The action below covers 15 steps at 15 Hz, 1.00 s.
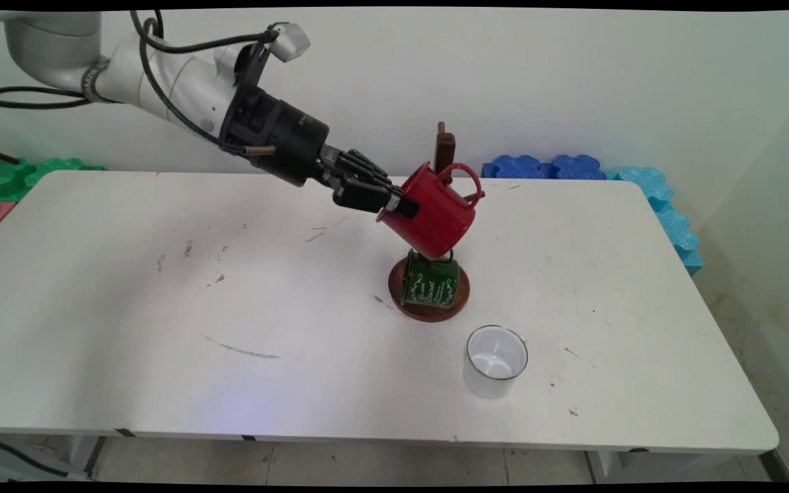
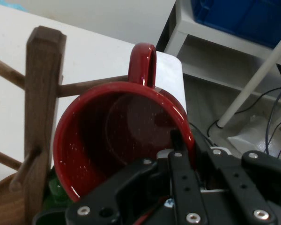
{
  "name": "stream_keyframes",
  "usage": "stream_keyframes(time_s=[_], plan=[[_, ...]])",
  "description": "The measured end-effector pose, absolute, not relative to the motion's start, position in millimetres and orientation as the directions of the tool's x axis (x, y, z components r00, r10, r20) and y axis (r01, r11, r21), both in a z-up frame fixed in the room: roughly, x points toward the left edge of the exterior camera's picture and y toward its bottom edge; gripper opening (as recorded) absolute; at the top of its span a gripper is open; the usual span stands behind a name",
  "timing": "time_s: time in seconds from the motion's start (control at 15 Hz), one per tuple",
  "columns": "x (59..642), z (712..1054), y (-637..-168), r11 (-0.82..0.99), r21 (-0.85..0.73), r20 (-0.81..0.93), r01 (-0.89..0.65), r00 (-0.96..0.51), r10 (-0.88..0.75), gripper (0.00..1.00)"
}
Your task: Place the picked object on the table
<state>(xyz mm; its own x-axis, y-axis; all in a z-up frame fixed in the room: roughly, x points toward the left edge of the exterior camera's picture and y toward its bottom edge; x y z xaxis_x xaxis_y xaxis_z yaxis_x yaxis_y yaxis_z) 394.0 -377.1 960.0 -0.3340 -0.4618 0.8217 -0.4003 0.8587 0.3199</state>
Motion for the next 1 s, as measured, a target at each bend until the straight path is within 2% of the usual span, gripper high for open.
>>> stream_keyframes(time_s=[1.0], plan=[[384.8, 968.9, -354.4, 0.858, 0.344, 0.815, -0.383, -0.332, -0.475, 0.0]])
